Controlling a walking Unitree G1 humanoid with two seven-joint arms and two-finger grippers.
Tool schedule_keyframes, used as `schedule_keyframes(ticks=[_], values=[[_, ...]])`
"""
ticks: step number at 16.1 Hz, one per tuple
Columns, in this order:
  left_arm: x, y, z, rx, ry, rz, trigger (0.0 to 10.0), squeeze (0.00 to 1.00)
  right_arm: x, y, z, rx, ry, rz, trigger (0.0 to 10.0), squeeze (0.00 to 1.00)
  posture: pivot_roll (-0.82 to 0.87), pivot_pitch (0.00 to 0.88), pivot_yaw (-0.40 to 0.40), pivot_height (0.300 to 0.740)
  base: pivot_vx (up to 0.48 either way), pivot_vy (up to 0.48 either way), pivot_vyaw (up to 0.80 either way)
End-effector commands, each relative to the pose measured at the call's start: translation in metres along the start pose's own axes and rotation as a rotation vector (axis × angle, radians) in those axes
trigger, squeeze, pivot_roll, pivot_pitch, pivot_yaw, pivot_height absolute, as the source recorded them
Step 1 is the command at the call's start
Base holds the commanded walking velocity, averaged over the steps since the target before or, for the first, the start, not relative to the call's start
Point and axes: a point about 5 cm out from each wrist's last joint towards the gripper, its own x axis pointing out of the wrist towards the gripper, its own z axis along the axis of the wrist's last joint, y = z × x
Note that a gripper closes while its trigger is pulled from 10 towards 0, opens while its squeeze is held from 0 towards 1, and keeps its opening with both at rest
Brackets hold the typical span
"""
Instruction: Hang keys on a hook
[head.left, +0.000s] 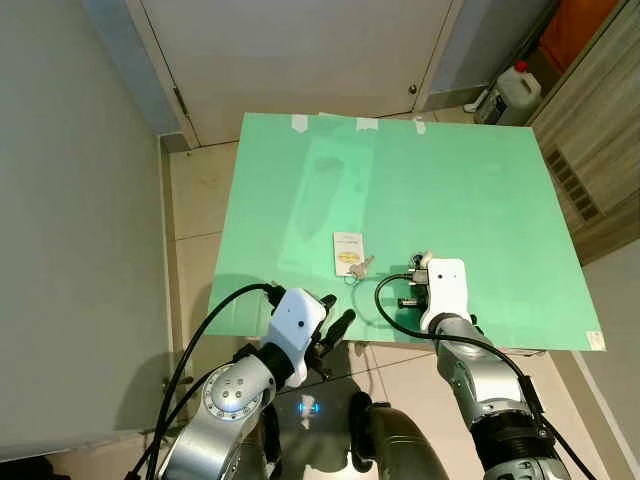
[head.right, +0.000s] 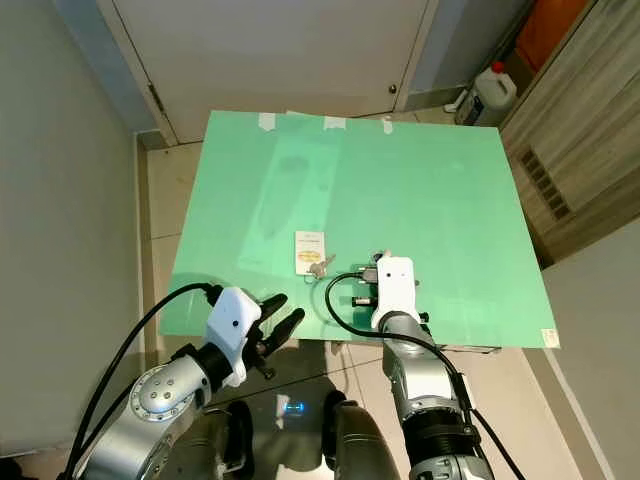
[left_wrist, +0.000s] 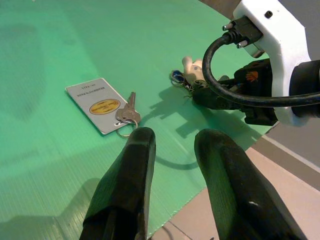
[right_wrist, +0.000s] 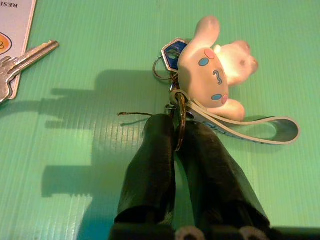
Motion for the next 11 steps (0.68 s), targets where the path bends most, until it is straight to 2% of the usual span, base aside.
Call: schedule_keyframes(ticks=[1, 6, 8, 10, 11], values=[[-0.002, -0.006, -0.002, 0.008, 0.015, -0.012, 10.0, 0.00, -0.002, -0.004, -0.008, 0.010, 0.019, -0.021, 0.0, 0.00, 0.04, 0.297, -0.024, 0.740, 0.000, 0.000, 0.00], [-0.001, -0.004, 0.000, 0.011, 0.012, -0.011, 10.0, 0.00, -0.003, -0.010, 0.001, 0.037, -0.016, -0.036, 0.0, 0.00, 0.04, 0.296, -0.026, 0.740, 0.000, 0.000, 0.00], [0.001, -0.003, 0.001, 0.013, 0.008, -0.011, 10.0, 0.00, -0.006, -0.013, 0.023, 0.091, -0.124, 0.004, 0.0, 0.00, 0.04, 0.285, -0.026, 0.740, 0.000, 0.000, 0.00], [0.003, 0.001, 0.004, 0.021, -0.005, -0.001, 10.0, 0.00, -0.019, -0.019, 0.069, 0.173, -0.372, 0.127, 0.0, 0.00, 0.04, 0.264, -0.027, 0.740, 0.000, 0.000, 0.00], [0.005, 0.004, 0.006, 0.026, -0.010, 0.004, 10.0, 0.00, -0.027, -0.025, 0.086, 0.192, -0.463, 0.177, 0.0, 0.00, 0.04, 0.257, -0.025, 0.740, 0.000, 0.000, 0.00]])
